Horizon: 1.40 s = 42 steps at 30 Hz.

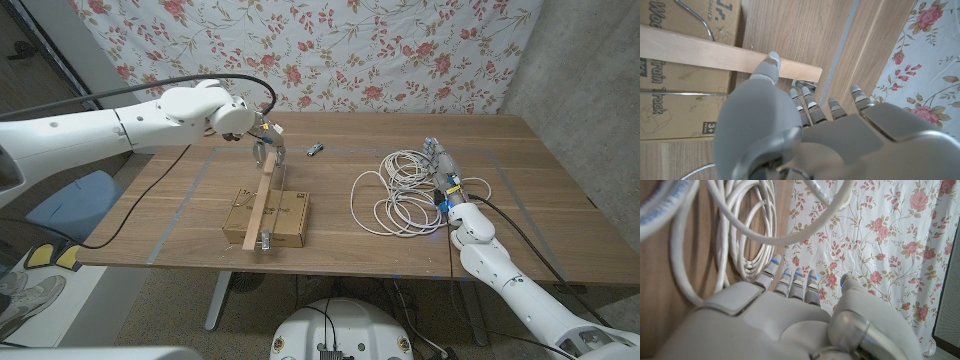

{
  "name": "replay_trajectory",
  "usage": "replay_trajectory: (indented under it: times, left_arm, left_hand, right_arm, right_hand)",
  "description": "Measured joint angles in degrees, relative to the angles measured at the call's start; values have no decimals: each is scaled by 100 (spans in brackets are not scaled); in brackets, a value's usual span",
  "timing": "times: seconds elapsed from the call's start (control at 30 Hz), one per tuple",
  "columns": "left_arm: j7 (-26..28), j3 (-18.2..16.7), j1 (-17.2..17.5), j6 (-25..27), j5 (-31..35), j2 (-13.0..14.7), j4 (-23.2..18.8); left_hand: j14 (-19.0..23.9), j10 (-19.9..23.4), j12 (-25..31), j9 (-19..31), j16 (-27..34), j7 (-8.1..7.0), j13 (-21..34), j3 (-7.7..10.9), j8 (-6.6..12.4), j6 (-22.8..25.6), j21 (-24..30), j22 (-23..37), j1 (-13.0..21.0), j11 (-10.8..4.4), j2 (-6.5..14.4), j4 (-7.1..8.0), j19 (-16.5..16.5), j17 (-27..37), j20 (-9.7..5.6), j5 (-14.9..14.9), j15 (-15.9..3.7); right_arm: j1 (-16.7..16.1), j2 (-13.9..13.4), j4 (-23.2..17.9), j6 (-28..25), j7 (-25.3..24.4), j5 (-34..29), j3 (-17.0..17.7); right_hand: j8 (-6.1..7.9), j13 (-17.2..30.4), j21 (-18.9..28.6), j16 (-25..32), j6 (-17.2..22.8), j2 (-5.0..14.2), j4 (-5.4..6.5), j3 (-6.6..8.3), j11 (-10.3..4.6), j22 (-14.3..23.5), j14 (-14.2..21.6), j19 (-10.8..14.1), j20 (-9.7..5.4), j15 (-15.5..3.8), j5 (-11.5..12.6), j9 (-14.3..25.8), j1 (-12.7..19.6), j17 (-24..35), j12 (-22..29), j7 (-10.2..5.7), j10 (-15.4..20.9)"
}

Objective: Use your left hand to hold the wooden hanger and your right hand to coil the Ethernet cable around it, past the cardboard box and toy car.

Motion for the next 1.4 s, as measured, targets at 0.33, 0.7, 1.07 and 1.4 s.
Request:
replay_trajectory:
  times: [0.33,0.7,1.07,1.4]
  left_arm:
    - [111,154,-34,-225,100,-33,84]
    - [173,325,-71,-431,245,-64,118]
    - [152,551,-124,-612,784,-75,23]
    - [457,723,-72,-775,1242,10,-34]
  left_hand:
    - [-21,-174,-101,-1,-30,-20,3,-95,-49,-230,0,0,30,47,30,43,44,0,0,0,-20]
    - [-219,-431,-245,-16,-74,53,31,-259,-156,-632,-65,-1,53,116,53,54,-1,1,44,0,115]
    - [-101,-318,-195,1,0,32,82,-444,-58,-579,-66,-1,115,178,52,57,77,13,156,85,123]
    - [376,167,62,29,106,17,253,-590,147,-365,-49,-1,204,450,98,91,271,15,227,85,101]
  right_arm:
    - [-33,42,-14,129,-105,-100,2]
    - [-67,82,-76,248,-225,-205,1]
    - [-63,155,-92,371,-353,-292,2]
    - [-12,169,-23,496,-446,-456,9]
  right_hand:
    - [0,0,0,0,0,-23,0,0,31,0,51,31,30,9,0,0,-23,-1,0,0,31]
    - [0,0,0,45,20,-31,0,0,20,0,116,104,1,-11,0,0,-60,-1,0,21,41]
    - [0,0,0,45,20,15,31,-31,61,0,223,175,30,2,3,0,-151,-2,0,21,124]
    - [0,0,0,89,43,-1,31,-31,51,0,331,215,50,-18,23,0,-166,-2,23,-1,133]
